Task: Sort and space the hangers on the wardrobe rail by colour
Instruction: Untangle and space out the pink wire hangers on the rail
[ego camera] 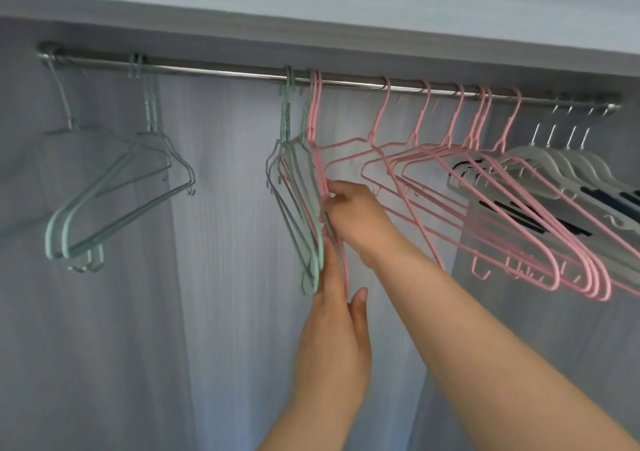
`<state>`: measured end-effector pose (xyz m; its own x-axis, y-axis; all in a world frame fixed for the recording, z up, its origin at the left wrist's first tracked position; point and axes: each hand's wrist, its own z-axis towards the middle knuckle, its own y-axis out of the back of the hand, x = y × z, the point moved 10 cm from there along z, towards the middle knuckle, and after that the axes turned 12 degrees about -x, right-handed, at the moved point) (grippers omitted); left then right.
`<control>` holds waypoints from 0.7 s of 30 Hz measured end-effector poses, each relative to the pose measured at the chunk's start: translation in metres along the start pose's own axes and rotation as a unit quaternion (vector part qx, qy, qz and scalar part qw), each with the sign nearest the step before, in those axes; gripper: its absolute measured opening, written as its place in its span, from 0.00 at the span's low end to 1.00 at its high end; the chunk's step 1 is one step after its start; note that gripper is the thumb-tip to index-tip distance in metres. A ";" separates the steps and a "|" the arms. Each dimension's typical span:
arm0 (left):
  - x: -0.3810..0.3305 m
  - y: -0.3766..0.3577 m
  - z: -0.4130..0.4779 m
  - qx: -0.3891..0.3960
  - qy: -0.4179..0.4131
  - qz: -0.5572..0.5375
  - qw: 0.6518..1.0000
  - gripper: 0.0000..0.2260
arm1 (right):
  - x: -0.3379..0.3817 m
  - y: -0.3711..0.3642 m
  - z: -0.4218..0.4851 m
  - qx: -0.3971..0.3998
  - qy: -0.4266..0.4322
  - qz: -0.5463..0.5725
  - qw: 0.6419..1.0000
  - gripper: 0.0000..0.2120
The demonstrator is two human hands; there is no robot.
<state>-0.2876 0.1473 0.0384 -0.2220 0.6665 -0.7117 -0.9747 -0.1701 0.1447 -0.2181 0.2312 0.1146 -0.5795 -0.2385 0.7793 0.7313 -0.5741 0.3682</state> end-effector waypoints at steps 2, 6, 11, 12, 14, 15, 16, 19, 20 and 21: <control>0.010 0.015 0.001 -0.027 0.011 0.018 0.999 0.32 | 0.006 -0.016 -0.001 0.013 -0.004 0.036 0.999 0.12; 0.043 0.044 0.004 -0.062 0.081 0.045 0.994 0.29 | 0.019 -0.052 -0.005 0.056 -0.019 0.111 0.992 0.12; 0.059 0.080 0.014 -0.097 0.095 0.061 0.989 0.28 | 0.043 -0.099 -0.011 0.106 -0.006 0.151 0.983 0.13; 0.060 0.090 0.017 -0.112 0.088 0.063 0.988 0.28 | 0.048 -0.110 -0.014 0.124 -0.012 0.170 0.978 0.13; 0.065 0.108 0.022 -0.141 0.084 0.057 0.985 0.28 | 0.057 -0.130 -0.019 0.153 -0.027 0.199 0.968 0.12; 0.068 0.114 0.024 -0.148 0.084 0.057 0.984 0.29 | 0.060 -0.136 -0.020 0.147 -0.023 0.191 0.970 0.12; 0.070 0.118 0.024 -0.150 0.085 0.059 0.983 0.29 | 0.063 -0.138 -0.018 0.123 -0.007 0.167 0.978 0.12; 0.061 0.123 0.022 -0.161 0.070 0.055 0.983 0.31 | 0.061 -0.128 -0.014 0.030 0.032 0.108 0.993 0.13; 0.055 0.124 0.020 -0.168 0.059 0.058 0.982 0.31 | 0.059 -0.122 -0.011 0.007 0.034 0.108 0.994 0.13; 0.049 0.123 0.017 -0.173 0.048 0.065 0.982 0.30 | 0.057 -0.113 -0.008 -0.017 0.036 0.108 0.993 0.12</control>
<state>-0.4184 0.1719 0.0329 -0.3250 0.5541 -0.7664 -0.8674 -0.4975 0.0081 -0.3370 0.2761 0.1128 -0.4349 -0.4135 0.7999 0.8300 -0.5286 0.1780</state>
